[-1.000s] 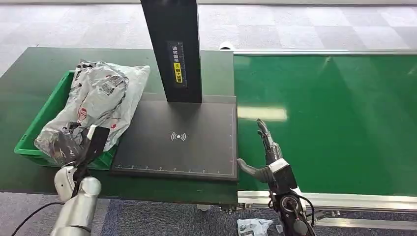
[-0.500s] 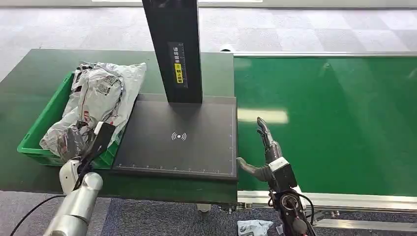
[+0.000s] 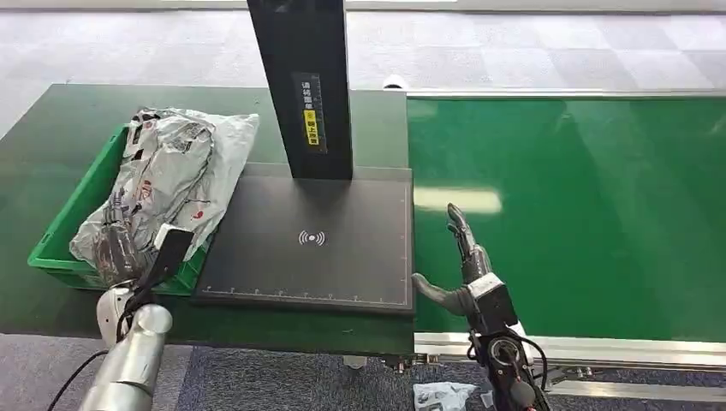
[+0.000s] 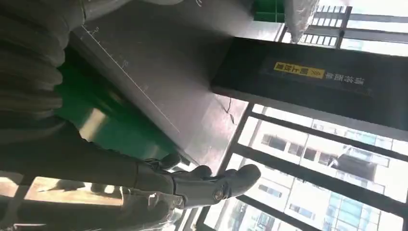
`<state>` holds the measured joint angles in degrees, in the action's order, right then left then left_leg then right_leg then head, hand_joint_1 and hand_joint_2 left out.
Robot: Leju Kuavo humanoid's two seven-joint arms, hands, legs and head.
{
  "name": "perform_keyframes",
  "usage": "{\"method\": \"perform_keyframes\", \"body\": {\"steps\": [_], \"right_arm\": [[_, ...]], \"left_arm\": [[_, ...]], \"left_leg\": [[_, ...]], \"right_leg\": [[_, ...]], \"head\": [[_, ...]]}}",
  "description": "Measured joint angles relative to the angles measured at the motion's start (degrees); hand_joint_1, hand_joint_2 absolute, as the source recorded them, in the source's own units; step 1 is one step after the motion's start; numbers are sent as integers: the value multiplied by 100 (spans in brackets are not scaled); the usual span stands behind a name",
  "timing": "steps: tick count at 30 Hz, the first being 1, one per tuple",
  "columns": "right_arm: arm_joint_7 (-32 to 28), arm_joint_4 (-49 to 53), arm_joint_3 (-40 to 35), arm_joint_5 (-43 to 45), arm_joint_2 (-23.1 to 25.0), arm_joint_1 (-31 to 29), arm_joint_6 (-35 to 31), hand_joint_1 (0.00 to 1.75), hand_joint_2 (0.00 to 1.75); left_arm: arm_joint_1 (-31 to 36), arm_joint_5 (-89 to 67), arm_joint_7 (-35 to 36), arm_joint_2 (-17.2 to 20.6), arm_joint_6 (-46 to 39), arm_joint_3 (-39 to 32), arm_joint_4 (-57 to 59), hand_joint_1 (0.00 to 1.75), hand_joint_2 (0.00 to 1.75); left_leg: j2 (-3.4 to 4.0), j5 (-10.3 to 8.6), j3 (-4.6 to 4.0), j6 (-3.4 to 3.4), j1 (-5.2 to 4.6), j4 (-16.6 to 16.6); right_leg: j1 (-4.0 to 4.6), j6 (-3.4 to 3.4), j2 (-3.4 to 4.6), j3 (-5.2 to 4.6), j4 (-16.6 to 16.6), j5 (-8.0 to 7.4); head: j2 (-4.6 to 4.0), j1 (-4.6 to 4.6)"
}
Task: Moved the parcel from conveyor to table for the left to box.
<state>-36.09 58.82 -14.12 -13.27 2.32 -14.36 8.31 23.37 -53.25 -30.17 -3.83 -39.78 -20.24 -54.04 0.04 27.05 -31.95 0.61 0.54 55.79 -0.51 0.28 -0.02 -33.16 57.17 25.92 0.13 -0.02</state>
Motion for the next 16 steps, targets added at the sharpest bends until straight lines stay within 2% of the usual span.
{"method": "perform_keyframes", "body": {"steps": [1,3,8,16], "right_arm": [[-2,0,0,7,0,-6,0,0,175],[-2,0,-4,9,9,-13,0,0,175],[-13,0,-2,28,9,-26,0,0,175],[-105,-55,-2,120,2,-73,-52,0,175]], "left_arm": [[5,-39,-401,-127,0,-252,-204,0,175],[-1,-67,-688,-322,0,-591,-416,0,175],[-38,40,-872,-588,0,-1064,-898,0,175],[-73,64,-964,-955,0,-1418,-1879,0,175]], "left_leg": [[1,0,0,0,-1,0],[2,2,-2,-1,-2,0],[2,3,-9,-1,1,0],[2,3,-11,-1,1,0]], "right_leg": [[-1,0,0,-1,-1,0],[-2,0,2,-3,-1,0],[1,0,2,-12,-2,0],[2,0,2,-12,-1,0]], "head": [[0,2],[0,2],[0,2],[0,0]]}}
